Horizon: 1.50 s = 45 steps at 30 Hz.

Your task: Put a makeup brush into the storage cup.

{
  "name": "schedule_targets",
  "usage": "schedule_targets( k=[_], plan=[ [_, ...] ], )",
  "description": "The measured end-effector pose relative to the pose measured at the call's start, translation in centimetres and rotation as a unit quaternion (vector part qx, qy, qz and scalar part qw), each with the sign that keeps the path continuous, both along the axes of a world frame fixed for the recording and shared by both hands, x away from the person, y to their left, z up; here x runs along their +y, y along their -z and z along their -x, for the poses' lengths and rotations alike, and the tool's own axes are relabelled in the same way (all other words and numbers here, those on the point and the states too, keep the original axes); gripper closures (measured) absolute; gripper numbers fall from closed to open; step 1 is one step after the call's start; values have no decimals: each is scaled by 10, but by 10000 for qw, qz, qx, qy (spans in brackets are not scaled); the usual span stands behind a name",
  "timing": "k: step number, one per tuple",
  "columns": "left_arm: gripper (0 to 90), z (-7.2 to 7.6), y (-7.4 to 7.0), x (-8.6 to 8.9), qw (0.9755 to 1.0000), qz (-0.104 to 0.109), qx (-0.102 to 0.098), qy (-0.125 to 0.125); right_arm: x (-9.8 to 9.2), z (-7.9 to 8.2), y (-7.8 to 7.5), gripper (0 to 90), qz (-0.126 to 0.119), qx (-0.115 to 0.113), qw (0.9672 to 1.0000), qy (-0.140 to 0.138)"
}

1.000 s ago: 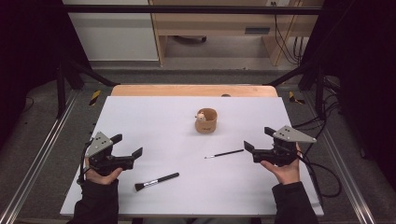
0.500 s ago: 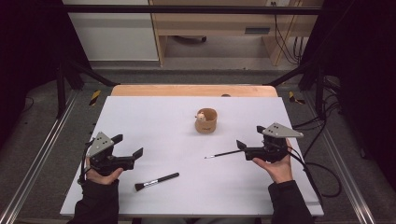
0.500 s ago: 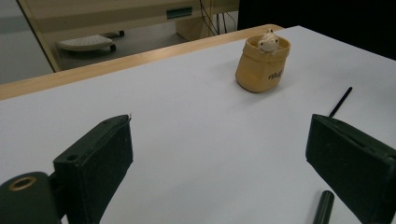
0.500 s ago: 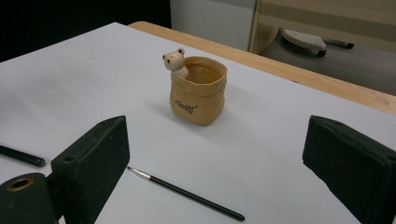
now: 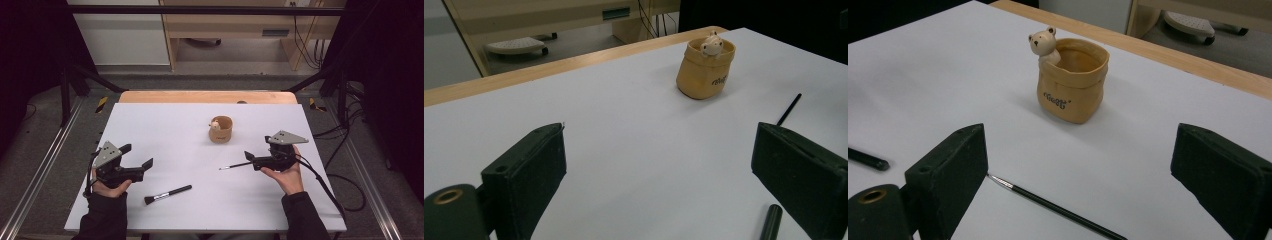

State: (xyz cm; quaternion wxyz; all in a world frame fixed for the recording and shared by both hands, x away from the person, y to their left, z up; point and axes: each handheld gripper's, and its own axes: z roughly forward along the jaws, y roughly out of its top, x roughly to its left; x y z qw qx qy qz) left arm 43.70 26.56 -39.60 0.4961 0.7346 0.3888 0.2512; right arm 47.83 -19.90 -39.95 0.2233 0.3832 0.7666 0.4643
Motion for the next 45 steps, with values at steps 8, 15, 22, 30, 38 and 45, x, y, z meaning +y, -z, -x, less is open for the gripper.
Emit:
schedule_targets(
  k=[8,15,22,30,38,45],
  plan=[
    [67,0,0,0,10000,-40,11,25,9,-10,9,90,98,124,9998,-76],
    [66,-1,1,0,10000,-34,19,20,15,-15,18,95,180,282,9994,-127],
    [66,-1,1,0,10000,-31,11,23,20,-19,28,100,328,454,9983,-187],
    [66,-1,1,1,10000,-24,11,24,27,-23,41,110,539,664,9961,-223],
    [67,-1,1,1,10000,-33,8,30,33,-24,52,131,736,800,9938,-221],
    [67,-1,1,1,10000,-23,9,25,36,-27,60,151,860,873,9921,-252]
  ],
)
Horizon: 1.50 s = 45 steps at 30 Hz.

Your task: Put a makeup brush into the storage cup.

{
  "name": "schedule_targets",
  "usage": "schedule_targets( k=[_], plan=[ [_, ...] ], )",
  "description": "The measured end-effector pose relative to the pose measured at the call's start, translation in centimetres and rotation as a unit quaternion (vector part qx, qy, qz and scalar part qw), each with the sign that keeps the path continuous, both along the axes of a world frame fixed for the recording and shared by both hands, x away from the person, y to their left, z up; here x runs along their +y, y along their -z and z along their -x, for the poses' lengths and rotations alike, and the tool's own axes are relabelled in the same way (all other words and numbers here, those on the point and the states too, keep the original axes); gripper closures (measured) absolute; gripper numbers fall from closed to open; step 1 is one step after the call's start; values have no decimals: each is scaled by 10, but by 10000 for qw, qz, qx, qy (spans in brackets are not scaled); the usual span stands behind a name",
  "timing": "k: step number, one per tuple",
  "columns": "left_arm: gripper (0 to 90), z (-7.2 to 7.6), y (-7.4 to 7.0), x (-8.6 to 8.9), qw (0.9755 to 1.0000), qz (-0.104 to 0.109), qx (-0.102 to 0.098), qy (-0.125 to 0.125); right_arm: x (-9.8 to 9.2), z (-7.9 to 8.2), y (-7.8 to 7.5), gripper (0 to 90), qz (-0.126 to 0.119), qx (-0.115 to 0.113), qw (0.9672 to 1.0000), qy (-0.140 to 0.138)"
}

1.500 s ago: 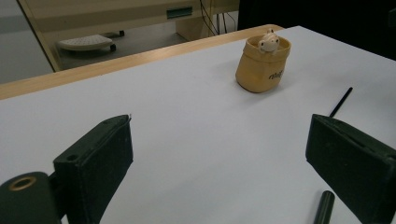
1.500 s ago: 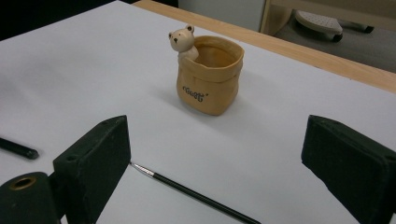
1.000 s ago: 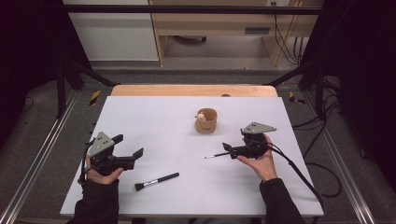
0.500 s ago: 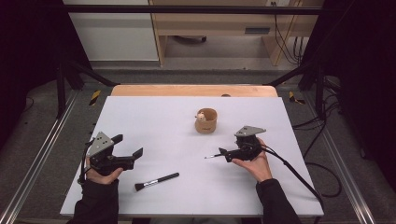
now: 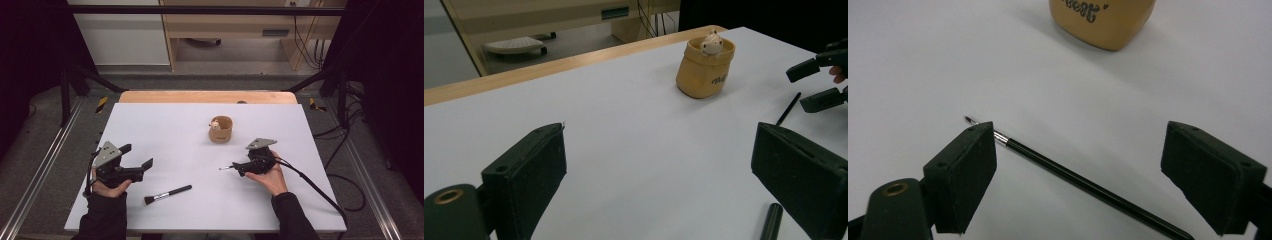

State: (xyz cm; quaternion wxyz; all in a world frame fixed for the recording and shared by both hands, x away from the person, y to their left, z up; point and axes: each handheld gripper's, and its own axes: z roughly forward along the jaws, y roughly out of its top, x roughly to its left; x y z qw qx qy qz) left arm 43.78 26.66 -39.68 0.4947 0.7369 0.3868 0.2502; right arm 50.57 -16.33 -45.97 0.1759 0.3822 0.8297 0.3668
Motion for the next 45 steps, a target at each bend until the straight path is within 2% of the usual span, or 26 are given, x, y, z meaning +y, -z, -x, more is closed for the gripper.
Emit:
schedule_targets(
  k=[4,10,17,26,30,35,45],
  plan=[
    [68,0,0,0,10000,-12,-3,12,4,-2,9,175,130,160,9998,-33],
    [68,0,0,0,10000,29,-13,1,7,-2,15,239,202,224,9995,-56],
    [68,1,0,-1,10000,-17,-8,24,8,-3,19,313,289,336,9989,-157],
    [69,1,0,-1,10000,-30,-10,35,8,-2,18,377,260,351,9989,-148],
    [71,1,0,-2,10000,-15,-18,35,8,-1,17,453,290,365,9988,-172],
    [71,1,0,-2,10000,-19,-17,39,7,0,17,497,338,313,9988,-153],
    [73,2,-1,-2,10000,9,-34,35,7,2,14,613,392,413,9984,-61]
  ],
)
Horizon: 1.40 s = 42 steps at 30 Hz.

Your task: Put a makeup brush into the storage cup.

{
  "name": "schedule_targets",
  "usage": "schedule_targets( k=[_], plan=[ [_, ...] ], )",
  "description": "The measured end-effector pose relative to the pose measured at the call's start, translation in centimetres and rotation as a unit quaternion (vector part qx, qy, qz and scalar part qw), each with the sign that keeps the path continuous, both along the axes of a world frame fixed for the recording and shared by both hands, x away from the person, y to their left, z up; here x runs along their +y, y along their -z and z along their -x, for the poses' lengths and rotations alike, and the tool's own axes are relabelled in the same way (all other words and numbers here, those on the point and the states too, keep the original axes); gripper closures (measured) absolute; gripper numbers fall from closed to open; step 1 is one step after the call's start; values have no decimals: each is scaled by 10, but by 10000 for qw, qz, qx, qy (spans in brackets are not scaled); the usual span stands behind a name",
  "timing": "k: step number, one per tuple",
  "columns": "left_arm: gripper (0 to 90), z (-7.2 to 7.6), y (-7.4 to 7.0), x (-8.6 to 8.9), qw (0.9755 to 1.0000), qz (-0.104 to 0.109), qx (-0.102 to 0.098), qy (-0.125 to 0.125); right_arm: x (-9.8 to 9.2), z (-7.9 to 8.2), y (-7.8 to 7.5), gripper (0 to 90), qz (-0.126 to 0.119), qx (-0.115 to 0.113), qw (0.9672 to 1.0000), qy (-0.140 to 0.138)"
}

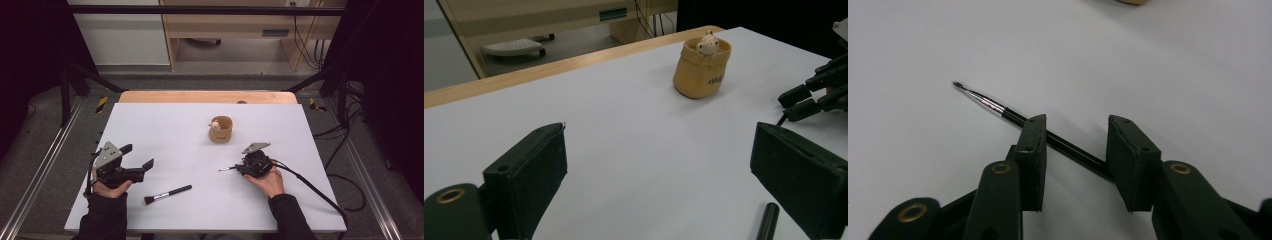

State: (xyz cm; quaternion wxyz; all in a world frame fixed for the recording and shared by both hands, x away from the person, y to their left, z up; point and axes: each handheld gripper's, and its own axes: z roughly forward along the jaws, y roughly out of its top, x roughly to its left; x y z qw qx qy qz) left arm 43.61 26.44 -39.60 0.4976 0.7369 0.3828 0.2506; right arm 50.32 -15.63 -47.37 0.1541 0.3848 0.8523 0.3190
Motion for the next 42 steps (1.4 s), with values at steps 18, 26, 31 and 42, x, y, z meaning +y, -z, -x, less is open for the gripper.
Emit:
schedule_targets(
  k=[18,26,31,42],
  plan=[
    [74,0,0,0,10000,2,-9,4,-2,4,-4,730,173,105,9998,-41],
    [74,0,0,1,10000,18,-12,-5,-4,5,-6,769,213,164,9995,-167],
    [73,1,0,0,10000,14,-12,2,-6,6,-8,805,171,177,9995,-191],
    [74,0,0,0,10000,8,-6,7,-5,8,-5,759,231,130,9993,-248]
  ],
)
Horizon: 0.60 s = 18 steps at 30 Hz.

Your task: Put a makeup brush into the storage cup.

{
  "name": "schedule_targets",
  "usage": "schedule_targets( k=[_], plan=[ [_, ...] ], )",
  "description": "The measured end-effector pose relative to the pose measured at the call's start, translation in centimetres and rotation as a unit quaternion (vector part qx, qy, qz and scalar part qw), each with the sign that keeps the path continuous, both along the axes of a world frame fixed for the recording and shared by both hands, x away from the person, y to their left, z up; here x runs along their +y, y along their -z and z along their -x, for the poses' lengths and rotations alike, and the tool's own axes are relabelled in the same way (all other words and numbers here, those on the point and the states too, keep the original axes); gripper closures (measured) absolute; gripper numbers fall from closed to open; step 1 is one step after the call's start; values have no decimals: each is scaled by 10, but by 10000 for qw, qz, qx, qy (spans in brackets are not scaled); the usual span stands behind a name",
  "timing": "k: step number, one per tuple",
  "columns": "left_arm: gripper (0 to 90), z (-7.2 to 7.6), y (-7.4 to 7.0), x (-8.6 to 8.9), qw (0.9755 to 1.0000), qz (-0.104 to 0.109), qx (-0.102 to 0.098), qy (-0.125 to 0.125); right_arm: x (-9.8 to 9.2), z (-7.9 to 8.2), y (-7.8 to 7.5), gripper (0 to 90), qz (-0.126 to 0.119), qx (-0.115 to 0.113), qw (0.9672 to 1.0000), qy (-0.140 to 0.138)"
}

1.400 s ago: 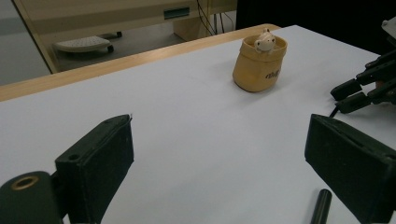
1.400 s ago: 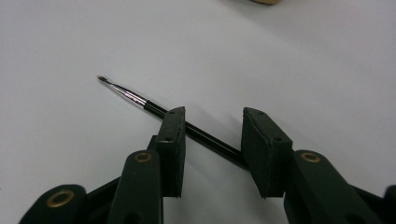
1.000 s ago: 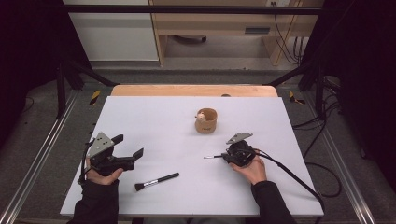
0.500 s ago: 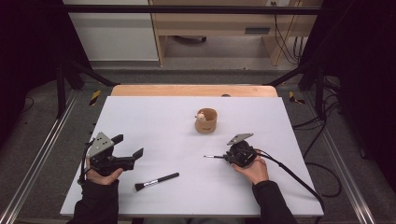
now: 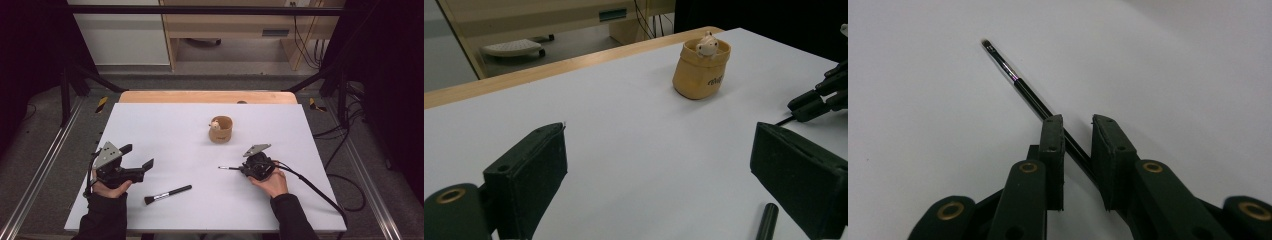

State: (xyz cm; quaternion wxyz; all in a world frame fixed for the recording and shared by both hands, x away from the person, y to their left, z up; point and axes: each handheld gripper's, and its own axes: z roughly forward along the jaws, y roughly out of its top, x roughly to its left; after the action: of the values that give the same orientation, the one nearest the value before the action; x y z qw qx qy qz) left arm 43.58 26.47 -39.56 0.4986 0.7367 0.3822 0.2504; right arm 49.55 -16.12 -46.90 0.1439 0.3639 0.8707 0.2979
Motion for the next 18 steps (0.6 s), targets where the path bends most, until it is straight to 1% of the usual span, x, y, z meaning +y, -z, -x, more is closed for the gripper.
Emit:
schedule_targets(
  k=[3,4,5,8,9,10,11,12,13,14,16,17,18],
  plan=[
    [73,0,0,0,10000,1,-8,6,0,0,0,768,-23,27,10000,16],
    [74,0,0,0,10000,5,-9,5,0,1,-1,777,-21,47,10000,26],
    [73,0,0,0,10000,-1,-2,4,-1,1,-2,803,-40,78,10000,-23],
    [73,0,0,0,10000,-2,4,2,-2,2,-4,817,-46,138,9999,-13],
    [73,0,0,0,10000,-2,3,3,-2,2,-3,827,-53,100,9999,-69],
    [73,0,0,0,10000,-1,2,6,-2,3,-5,900,-110,134,9998,-64],
    [73,0,0,0,10000,2,-2,4,-1,4,-7,900,-140,212,9997,-26],
    [73,0,0,0,10000,11,0,5,-1,4,-7,900,-140,212,9997,-26],
    [73,0,0,0,10000,14,3,5,-2,4,-6,900,-114,140,9998,-115],
    [73,0,0,0,10000,6,6,5,-2,4,-6,884,-108,124,9998,-127],
    [73,0,0,0,10000,8,8,5,-1,4,-4,817,-99,132,9998,-72],
    [73,0,0,0,10000,16,1,9,-1,3,-2,800,-90,146,9998,-128],
    [73,0,0,0,10000,16,1,9,-1,3,-2,800,-90,146,9998,-128]
  ],
)
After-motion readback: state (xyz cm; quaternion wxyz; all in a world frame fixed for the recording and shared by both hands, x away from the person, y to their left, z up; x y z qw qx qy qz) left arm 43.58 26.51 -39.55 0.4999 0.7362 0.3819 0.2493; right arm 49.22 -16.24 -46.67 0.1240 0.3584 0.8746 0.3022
